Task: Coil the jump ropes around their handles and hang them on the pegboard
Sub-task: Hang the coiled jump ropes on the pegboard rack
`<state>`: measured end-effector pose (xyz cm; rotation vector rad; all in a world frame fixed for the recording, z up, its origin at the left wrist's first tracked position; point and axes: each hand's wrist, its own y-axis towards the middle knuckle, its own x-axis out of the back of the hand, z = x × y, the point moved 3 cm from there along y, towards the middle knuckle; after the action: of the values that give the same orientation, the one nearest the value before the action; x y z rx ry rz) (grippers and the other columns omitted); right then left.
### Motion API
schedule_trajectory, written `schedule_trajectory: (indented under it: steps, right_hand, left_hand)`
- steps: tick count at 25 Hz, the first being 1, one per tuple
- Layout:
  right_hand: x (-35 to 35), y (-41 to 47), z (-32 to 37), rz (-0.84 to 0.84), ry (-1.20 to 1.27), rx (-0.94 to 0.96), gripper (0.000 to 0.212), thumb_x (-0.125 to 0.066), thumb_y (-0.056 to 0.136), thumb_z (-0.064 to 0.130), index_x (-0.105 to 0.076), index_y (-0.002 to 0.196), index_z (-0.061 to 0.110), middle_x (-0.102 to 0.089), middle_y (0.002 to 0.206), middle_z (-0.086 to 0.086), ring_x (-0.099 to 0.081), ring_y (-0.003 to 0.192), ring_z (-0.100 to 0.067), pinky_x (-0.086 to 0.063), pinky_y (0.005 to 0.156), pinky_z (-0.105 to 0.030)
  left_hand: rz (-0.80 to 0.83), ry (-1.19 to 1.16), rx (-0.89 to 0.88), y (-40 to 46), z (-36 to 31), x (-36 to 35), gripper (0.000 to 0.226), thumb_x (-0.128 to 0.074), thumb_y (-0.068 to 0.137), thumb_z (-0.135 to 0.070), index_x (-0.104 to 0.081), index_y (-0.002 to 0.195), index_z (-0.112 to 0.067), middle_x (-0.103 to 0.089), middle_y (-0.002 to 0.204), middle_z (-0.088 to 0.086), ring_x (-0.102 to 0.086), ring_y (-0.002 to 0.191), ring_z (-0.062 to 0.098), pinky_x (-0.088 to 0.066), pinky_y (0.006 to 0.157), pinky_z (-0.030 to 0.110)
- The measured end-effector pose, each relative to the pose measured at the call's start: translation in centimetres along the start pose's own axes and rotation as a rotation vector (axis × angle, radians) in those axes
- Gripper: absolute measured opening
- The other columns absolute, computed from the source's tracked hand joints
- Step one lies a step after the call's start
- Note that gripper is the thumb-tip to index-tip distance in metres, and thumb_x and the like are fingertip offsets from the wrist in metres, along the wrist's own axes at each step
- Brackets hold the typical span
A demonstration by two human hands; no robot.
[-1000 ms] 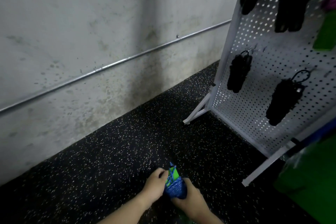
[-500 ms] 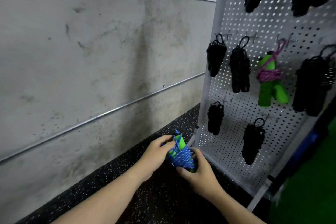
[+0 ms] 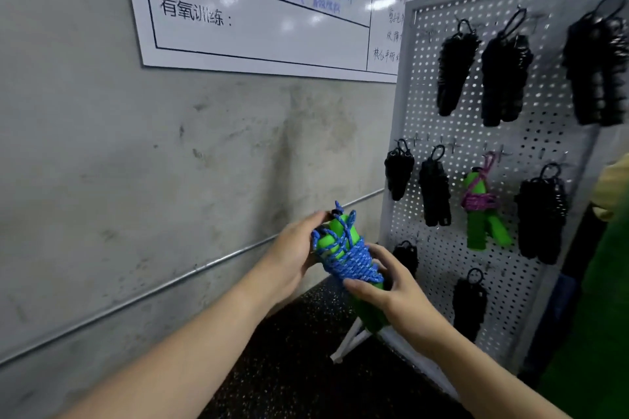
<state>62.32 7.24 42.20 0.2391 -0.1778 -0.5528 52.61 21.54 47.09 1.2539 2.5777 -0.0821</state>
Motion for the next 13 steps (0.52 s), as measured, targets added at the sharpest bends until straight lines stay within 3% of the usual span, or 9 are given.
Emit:
schedule_trajectory:
  steps: [2,5,8,11,13]
  right_hand:
    - [0.0,-0.6,1.9,0.005,-0.001,0.025,0.053,-0.088,0.073,0.032,-0.067,0.119,0.044,-0.074,0.116,0.003,-0.072,0.106,-0.024,-0.057,0.092,-0.038]
    - [-0.2,-1.5,4.8,0.040,-0.006,0.011,0.062,-0.088,0.070,0.034,-0.065,0.126,0.043,-0.073,0.122,0.002,-0.071,0.110,-0.020,-0.054,0.095,-0.036]
    - [-1.4,-2.6,7.8,0.127,-0.014,-0.027,0.073,-0.088,0.071,0.030,-0.059,0.138,0.027,-0.072,0.126,-0.001,-0.071,0.110,-0.020,-0.055,0.088,-0.030]
    - [-2.8,-4.4,11.1,0.229,-0.034,-0.051,0.061,-0.085,0.078,0.016,-0.060,0.133,0.021,-0.076,0.116,-0.004,-0.074,0.095,-0.017,-0.056,0.073,-0.024]
    - [-3.9,-6.0,13.0,0.279,-0.057,-0.053,0.054,-0.078,0.077,0.013,-0.062,0.128,0.022,-0.078,0.109,-0.002,-0.074,0.088,-0.014,-0.055,0.069,-0.021]
  left_hand:
    - [0.024,0.068,-0.048,-1.0,-1.8,-0.2,0.032,-0.047,0.107,-0.023,-0.072,0.115,-0.004,-0.076,0.107,0.017,-0.069,0.087,0.023,-0.055,0.070,0.028]
    - [0.073,0.154,-0.134,-2.9,-4.5,-0.3,0.028,-0.049,0.107,-0.026,-0.072,0.114,-0.011,-0.076,0.106,0.010,-0.072,0.089,0.019,-0.056,0.069,0.024]
    - [0.123,0.303,-0.230,-5.3,-8.0,0.1,0.022,-0.053,0.106,-0.022,-0.073,0.108,-0.014,-0.073,0.098,0.007,-0.068,0.086,0.017,-0.055,0.070,0.021]
    - [0.196,0.432,-0.188,-8.0,-11.1,0.9,0.010,-0.062,0.100,-0.011,-0.071,0.096,-0.013,-0.067,0.091,0.011,-0.062,0.072,0.014,-0.051,0.060,0.017]
    - [0.242,0.513,-0.160,-9.7,-12.2,1.8,0.011,-0.062,0.098,-0.006,-0.071,0.094,-0.011,-0.067,0.098,0.021,-0.061,0.078,0.020,-0.050,0.065,0.021]
